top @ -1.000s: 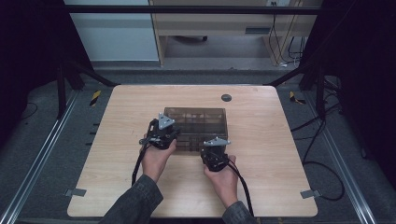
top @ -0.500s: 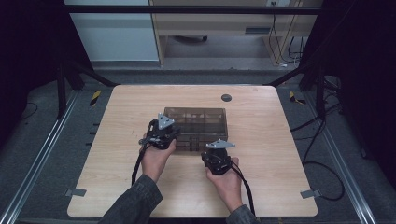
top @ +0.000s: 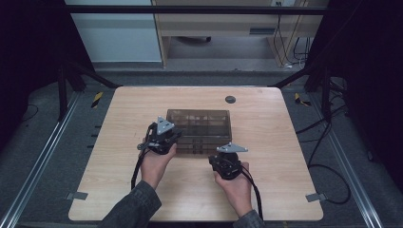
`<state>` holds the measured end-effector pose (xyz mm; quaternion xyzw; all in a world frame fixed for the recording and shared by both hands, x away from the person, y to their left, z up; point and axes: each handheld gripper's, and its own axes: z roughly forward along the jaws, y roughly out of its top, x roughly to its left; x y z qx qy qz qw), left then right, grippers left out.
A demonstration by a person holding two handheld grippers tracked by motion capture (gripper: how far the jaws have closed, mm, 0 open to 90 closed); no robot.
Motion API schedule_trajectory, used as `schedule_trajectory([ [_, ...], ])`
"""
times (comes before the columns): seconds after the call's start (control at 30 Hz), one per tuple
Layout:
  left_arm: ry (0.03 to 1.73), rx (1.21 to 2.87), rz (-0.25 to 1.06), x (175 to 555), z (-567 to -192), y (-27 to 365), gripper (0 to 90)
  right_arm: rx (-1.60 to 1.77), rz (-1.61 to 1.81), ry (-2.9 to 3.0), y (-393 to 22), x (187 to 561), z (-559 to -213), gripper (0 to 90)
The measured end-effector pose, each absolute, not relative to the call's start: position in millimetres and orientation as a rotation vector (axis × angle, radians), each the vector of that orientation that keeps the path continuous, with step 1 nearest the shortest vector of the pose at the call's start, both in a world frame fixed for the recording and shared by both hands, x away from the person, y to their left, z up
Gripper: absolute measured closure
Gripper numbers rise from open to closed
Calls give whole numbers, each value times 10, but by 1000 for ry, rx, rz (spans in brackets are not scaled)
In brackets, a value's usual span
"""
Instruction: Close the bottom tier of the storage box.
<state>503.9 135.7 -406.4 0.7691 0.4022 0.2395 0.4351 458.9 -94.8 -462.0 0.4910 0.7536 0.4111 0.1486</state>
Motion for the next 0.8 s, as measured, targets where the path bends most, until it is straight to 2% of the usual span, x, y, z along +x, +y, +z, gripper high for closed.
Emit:
schedule_trajectory([
  [0.3,982,1916,594,4930,-4029,1421,837,1405,1177,2173,-998,4573,-4609,799],
  [0.47,983,1903,584,4882,-4012,1485,795,1405,1184,2177,-1021,4561,-4601,731],
  [0.67,982,1902,596,4827,-3994,1552,703,1406,1166,2195,-1049,4573,-4614,546],
  [0.7,985,1900,594,4820,-4000,1557,665,1414,1149,2201,-1058,4577,-4626,487],
  [0.73,987,1906,597,4811,-4001,1570,665,1414,1149,2201,-1058,4577,-4626,487],
  [0.77,989,1905,606,4799,-4005,1586,602,1419,1141,2194,-1069,4571,-4640,444],
  [0.8,994,1895,608,4792,-4010,1589,602,1419,1141,2194,-1069,4571,-4640,444],
])
